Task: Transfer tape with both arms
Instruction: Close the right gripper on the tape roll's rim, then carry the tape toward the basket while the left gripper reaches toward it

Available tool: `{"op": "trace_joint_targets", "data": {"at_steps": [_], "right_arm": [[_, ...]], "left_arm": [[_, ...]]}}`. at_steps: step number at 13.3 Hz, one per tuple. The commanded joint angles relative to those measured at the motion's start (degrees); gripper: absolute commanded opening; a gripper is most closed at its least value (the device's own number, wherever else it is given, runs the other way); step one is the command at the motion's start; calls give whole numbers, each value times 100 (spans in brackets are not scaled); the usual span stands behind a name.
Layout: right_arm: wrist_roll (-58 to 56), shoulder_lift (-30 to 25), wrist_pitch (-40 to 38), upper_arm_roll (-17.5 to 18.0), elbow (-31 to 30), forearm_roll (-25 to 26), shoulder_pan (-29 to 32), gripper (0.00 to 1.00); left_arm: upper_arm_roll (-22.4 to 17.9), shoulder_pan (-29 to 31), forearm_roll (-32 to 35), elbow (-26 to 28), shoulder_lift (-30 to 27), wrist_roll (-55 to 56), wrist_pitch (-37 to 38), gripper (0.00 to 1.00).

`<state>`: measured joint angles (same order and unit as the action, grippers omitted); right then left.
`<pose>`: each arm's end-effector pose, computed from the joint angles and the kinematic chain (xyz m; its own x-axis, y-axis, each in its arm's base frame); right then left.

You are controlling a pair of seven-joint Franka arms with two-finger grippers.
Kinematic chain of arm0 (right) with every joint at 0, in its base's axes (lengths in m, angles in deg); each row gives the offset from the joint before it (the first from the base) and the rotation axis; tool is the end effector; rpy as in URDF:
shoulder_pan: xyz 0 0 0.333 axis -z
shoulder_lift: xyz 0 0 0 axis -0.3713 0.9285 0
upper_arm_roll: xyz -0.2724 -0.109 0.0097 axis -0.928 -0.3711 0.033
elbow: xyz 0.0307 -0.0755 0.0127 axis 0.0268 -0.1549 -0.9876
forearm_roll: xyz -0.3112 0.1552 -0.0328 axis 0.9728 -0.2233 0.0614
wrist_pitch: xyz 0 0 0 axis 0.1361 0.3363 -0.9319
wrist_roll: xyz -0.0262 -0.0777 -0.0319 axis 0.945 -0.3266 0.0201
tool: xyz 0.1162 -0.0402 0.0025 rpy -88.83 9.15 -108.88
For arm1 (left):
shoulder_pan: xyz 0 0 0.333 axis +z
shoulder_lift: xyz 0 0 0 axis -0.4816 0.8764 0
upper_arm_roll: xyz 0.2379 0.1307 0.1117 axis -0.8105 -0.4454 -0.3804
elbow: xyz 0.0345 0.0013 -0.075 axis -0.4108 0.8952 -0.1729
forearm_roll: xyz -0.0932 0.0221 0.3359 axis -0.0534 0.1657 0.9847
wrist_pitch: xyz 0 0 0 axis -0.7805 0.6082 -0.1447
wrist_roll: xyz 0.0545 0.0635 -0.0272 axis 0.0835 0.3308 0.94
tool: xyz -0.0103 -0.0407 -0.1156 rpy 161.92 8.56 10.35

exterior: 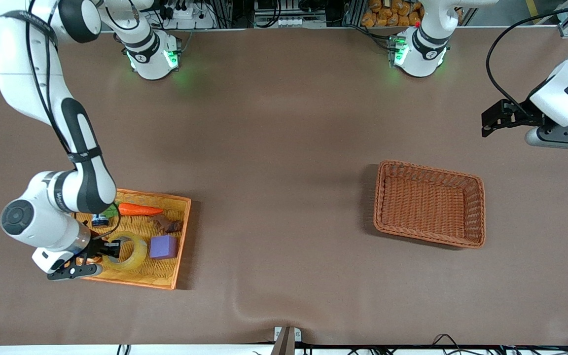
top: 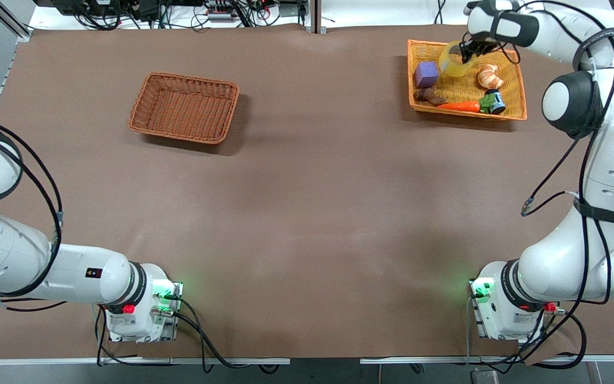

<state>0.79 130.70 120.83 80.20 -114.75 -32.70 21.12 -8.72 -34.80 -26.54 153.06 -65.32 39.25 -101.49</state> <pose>0.6893 0.0015 0.2677 0.9823 0.1611 0.0958 0.1638 -0.9863 -0.0201 0.5149 -0.0714 0.5862 0.9907 -0.1361 -0.0063 -0.1362 -0.9906 -0.0087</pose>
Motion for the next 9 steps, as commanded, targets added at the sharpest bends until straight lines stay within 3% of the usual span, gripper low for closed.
{"op": "trace_joint_targets", "data": {"at_steps": [1, 5, 9], "right_arm": [[-75, -164, -1143, 42, 629, -76, -187, 0], [21, -418, -1587, 25, 781, -111, -827, 0], [2266, -595, -2183, 25, 745, -111, -1767, 1]], "left_arm": [[23, 29, -110, -21, -73, 30, -29, 100], [23, 21, -110, -21, -65, 162, -47, 100], [110, -154, -93, -21, -30, 555, -65, 100]]}}
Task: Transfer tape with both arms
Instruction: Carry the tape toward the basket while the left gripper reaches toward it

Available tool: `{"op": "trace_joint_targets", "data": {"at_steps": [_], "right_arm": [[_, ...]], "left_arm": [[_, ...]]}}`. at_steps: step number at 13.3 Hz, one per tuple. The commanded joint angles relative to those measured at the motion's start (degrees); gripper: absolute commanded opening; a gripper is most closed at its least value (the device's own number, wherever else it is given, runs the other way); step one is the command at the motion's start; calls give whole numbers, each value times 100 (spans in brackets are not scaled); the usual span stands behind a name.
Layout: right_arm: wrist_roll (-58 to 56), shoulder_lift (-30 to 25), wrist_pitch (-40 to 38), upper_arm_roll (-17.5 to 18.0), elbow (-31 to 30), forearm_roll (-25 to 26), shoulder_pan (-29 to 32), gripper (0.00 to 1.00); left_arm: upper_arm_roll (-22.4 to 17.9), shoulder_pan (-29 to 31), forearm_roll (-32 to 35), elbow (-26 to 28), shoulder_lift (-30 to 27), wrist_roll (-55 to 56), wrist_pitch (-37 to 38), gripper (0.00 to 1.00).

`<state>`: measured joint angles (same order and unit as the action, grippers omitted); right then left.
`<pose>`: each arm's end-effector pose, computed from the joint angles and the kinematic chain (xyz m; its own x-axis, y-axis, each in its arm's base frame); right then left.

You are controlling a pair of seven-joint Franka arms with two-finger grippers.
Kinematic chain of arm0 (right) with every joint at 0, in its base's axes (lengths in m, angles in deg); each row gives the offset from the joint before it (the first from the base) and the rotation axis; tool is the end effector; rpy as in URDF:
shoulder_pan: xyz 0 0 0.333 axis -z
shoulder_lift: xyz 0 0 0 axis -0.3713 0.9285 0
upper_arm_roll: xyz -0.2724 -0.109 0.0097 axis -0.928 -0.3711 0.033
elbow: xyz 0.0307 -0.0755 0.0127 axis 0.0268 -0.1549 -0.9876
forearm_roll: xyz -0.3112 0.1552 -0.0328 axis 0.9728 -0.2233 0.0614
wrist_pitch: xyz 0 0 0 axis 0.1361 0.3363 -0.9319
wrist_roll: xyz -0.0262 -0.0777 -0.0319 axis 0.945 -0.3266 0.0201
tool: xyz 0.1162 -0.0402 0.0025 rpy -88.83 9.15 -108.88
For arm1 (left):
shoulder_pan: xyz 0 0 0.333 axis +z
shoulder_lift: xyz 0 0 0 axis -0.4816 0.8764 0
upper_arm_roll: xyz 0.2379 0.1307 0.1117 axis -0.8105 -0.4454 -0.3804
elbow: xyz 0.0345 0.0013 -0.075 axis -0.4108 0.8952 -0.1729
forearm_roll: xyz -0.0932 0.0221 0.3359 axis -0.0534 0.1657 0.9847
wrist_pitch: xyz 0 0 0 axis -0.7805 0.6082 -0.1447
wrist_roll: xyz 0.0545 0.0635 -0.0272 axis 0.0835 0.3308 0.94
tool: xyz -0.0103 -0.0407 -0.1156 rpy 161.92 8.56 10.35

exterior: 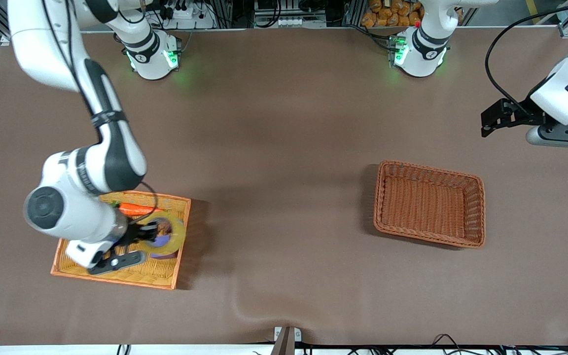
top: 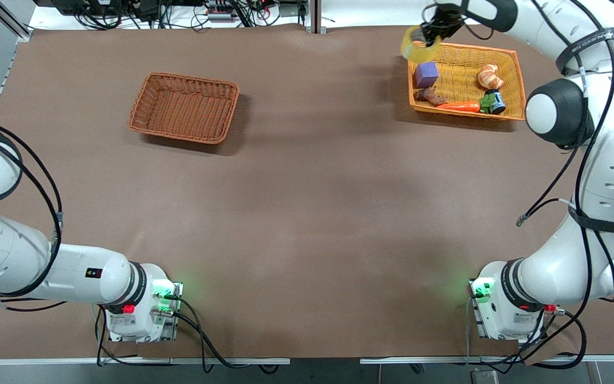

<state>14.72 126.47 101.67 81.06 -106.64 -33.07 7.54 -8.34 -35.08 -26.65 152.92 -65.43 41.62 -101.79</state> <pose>0.6565 0.1719 0.3489 0.9831 0.1801 -0.0318 0.1780 -0.9823 -0.0590 0.5143 -0.0775 0.5887 0.9943 -0.1066 0.0036 -0.1066 -0.9943 -0.0064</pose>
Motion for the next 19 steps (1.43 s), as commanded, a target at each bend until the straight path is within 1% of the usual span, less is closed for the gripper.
{"op": "trace_joint_targets", "data": {"at_steps": [1, 4, 5, 7, 8, 10, 11, 12, 13, 14, 15, 16, 17, 18, 19], "right_arm": [[1497, -189, -277, -62, -73, -66, -698, 1], [3055, -119, -207, -79, -74, -48, -1524, 1], [3477, -40, -85, -79, -82, -22, -1840, 1], [4320, 179, 590, -88, -213, -48, -2228, 2], [4638, 293, 932, -88, -327, 4, -2465, 3], [5078, 557, 1644, -88, -530, 31, -2739, 6], [5255, 749, 2004, -88, -557, 31, -2862, 11], [5456, 917, 2278, -88, -557, 40, -2993, 12], [5624, 997, 2420, -97, -557, 49, -3064, 18], [5652, 1024, 2456, -97, -557, 40, -3074, 38], [5661, 989, 2430, -105, -548, 40, -3065, 74], [5661, 945, 2404, -114, -539, 31, -3039, 100], [5652, 884, 2369, -123, -539, 31, -2995, 100], [5643, 753, 2220, -175, -548, 31, -2969, 100], [5565, 551, 1810, -289, -522, 40, -2890, 100]], "left_arm": [[99, -205, -30, -16, -10, 512, -35, 100], [117, -285, -56, -16, 122, 637, -35, 100], [134, -329, -73, -16, 253, 646, -70, 100], [161, -461, -74, 2, 542, 689, -420, 100], [161, -574, -74, -7, 761, 881, -526, 100], [213, -794, -100, 37, 1192, 1722, -1060, 100], [214, -934, -83, 54, 1403, 2231, -1368, 100], [214, -1118, -82, 72, 1623, 2611, -1667, 100], [222, -1225, -91, 124, 1842, 2936, -1957, 100], [214, -1348, -82, 377, 1966, 3262, -2395, 100], [214, -1471, -82, 719, 2020, 3482, -2904, 100], [214, -1550, -91, 1044, 2020, 3667, -3396, 100], [222, -1594, -91, 1256, 2020, 3800, -3662, 100], [257, -1621, -91, 1328, 2038, 3853, -3682, 100], [284, -1647, -91, 1442, 2021, 3854, -3682, 100]]}}
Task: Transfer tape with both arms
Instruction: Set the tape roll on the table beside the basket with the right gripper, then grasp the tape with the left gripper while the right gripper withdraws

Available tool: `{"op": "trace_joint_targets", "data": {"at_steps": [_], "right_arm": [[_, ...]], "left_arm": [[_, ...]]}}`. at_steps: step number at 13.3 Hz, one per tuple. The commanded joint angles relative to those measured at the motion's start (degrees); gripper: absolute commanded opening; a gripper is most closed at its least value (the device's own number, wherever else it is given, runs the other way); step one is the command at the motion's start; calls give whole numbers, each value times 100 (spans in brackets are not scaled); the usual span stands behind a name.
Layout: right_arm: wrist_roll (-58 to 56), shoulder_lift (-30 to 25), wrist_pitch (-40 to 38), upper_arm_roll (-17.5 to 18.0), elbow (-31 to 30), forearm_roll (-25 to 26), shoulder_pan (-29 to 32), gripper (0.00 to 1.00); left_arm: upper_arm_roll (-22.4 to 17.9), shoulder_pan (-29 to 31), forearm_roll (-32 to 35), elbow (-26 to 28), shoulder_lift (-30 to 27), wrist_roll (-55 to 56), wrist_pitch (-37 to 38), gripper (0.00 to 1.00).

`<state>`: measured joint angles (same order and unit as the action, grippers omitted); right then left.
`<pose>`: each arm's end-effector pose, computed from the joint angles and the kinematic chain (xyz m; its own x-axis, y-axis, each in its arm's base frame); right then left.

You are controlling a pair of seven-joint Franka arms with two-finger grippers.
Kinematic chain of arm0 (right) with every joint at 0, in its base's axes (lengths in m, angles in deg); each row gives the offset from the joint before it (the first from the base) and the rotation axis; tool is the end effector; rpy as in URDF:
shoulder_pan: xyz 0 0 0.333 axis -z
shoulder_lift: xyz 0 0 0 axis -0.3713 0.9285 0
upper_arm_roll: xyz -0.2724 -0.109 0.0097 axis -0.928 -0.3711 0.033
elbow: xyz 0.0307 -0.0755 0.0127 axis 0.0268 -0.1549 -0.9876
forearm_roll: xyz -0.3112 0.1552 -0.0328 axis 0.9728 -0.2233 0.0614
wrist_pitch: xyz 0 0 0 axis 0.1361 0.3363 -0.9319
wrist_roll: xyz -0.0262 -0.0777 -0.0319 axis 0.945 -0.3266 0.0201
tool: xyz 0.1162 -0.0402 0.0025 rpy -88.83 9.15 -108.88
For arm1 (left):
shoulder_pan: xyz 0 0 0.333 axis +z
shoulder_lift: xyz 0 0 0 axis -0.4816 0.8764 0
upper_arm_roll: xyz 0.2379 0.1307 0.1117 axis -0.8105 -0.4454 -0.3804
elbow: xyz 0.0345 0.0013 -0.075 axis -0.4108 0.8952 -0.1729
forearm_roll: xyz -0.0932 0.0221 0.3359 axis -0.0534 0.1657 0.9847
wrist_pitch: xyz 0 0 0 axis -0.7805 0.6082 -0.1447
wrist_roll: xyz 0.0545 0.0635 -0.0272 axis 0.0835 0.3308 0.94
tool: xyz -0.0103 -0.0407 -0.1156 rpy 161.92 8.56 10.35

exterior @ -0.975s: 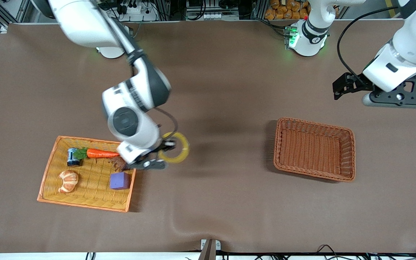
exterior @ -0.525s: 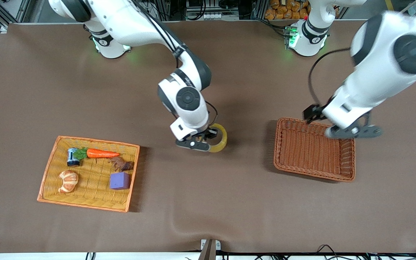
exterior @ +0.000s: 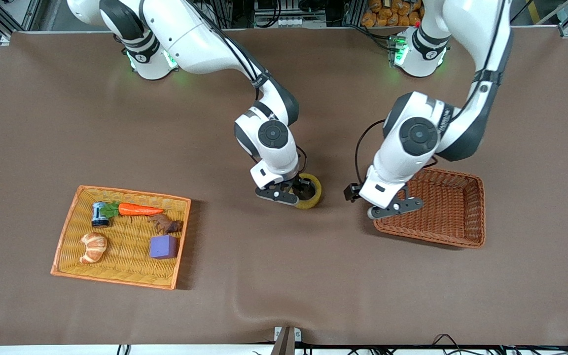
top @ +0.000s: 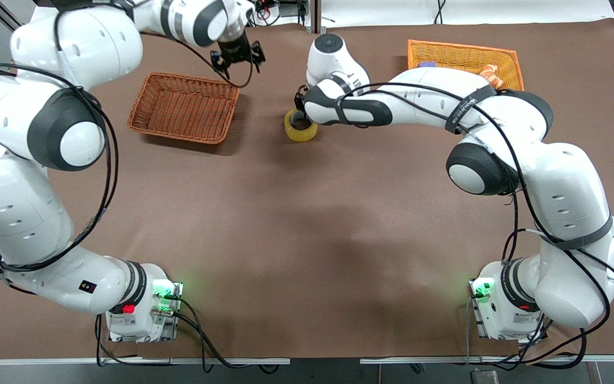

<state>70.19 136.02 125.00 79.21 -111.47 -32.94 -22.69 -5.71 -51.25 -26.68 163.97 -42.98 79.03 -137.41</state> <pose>0.5130 0.4808 0.2352 0.9543 -0.2956 0.0446 -0.2884 -0.9496 -0.1226 0.5530 -0.2822 0.3339 0.9752 0.2209 0.0125 0.2200 -0.9742 0.0501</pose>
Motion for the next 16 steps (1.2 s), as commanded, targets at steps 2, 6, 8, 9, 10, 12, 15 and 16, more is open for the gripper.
{"op": "trace_joint_targets", "data": {"at_steps": [2, 6, 8, 9, 10, 12, 15, 16], "right_arm": [[-829, -826, -1349, -254, -39, 18, 500, 100], [-2746, -1451, -2284, -263, -92, 9, 1642, 100], [-3896, -1670, -2311, -263, -232, 9, 2336, 100], [-4442, -1750, -2311, -254, -320, 1, 2670, 100], [-4934, -1907, -2311, -254, -521, -17, 2995, 100], [-5709, -2363, -2302, -254, -1143, -26, 3488, 100], [-6424, -3031, -2258, -254, -2014, -17, 4070, 100], [-6434, -3364, -2250, -272, -2226, 9, 4062, 100]], "left_arm": [[29, -144, -88, 443, -190, 130, -138, 100], [29, -645, -96, 382, 187, 744, -445, 100], [29, -795, -96, 373, 424, 877, -760, 100], [38, -882, -114, 373, 573, 895, -988, 100], [29, -927, -149, 347, 679, 1043, -1147, 100], [29, -1015, -149, 111, 1004, 1351, -1324, 100], [29, -1155, -140, -136, 1374, 1554, -1482, 100], [29, -1173, -105, -128, 1409, 1659, -1491, 95]]}}
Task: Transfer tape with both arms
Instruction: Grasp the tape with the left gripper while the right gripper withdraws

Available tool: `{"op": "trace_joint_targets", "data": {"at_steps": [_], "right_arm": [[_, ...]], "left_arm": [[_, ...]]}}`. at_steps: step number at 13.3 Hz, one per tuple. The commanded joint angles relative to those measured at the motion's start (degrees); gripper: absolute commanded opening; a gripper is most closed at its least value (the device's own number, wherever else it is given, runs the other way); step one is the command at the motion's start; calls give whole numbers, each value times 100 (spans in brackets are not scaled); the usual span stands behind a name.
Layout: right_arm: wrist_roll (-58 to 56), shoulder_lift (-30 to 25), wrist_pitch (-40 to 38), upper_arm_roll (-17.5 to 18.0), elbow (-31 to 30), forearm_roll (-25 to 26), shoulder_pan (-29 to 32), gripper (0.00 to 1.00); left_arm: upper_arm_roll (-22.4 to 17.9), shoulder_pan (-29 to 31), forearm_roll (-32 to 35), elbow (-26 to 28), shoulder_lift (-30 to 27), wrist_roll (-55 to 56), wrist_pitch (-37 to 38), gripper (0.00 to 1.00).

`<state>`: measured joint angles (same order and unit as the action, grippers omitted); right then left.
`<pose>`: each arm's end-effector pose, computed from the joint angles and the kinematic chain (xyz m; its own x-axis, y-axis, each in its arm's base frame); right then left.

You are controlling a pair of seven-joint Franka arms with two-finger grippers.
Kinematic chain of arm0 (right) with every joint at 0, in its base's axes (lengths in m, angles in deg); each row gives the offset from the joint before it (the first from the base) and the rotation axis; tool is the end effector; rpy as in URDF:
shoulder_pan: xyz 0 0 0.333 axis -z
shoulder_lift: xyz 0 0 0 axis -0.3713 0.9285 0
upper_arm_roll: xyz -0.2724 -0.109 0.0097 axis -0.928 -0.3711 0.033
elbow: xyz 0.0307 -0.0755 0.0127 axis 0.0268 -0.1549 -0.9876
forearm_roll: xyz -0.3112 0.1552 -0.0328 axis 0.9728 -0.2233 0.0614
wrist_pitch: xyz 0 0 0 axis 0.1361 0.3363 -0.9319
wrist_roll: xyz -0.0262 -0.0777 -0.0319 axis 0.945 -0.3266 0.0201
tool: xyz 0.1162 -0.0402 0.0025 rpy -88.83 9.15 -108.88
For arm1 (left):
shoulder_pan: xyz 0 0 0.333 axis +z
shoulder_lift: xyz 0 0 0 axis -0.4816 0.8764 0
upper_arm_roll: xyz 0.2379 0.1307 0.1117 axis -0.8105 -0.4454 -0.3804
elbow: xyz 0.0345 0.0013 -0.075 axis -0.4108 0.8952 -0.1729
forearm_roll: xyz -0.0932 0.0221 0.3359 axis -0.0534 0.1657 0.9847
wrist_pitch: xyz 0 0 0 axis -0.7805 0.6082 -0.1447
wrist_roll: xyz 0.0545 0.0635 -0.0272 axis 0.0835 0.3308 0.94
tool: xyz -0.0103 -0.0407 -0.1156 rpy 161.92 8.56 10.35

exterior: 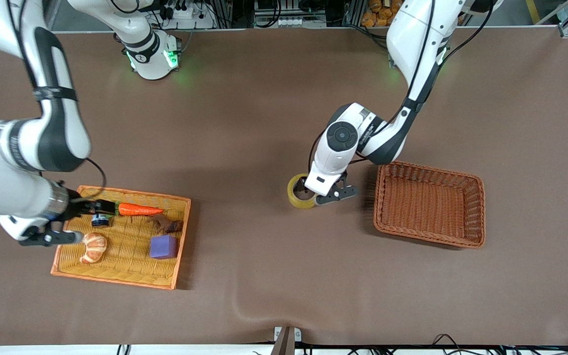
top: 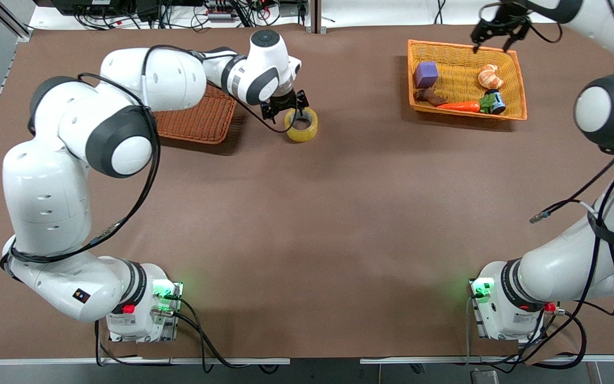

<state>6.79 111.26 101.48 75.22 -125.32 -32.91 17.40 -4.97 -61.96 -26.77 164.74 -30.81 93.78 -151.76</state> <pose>0.6119 -0.0038 0.3822 0.9948 0.0509 -0.0880 0.0488 -0.9985 -0.0250 0.4973 -0.3948 0.2191 0.9574 0.2887 -0.0071 0.2882 -0.9536 0.0875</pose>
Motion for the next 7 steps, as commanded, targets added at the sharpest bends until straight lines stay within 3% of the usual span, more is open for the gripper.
{"op": "trace_joint_targets", "data": {"at_steps": [1, 2, 3, 5, 6, 7], "right_arm": [[-85, -1162, 94, 128, -956, 24, 53, 100], [-94, -1303, 76, 119, -957, 120, 61, 100], [-94, -1409, 85, 101, -922, 321, 61, 100], [-59, -1638, 33, 101, -913, 534, 88, 100], [-24, -1769, -64, 101, -913, 534, 131, 100], [142, -1875, -204, 101, -896, 525, 193, 100]], "left_arm": [[-44, -120, -79, -170, 193, 253, -56, 88], [-44, -120, -78, -152, 193, 271, -56, 80], [-44, -129, -70, -117, 193, 289, -47, 65], [-44, -129, -61, -108, 193, 307, -29, 26], [-53, -137, -61, -108, 193, 307, -29, 1], [-53, -181, -61, -99, 158, 315, 6, 0]]}}
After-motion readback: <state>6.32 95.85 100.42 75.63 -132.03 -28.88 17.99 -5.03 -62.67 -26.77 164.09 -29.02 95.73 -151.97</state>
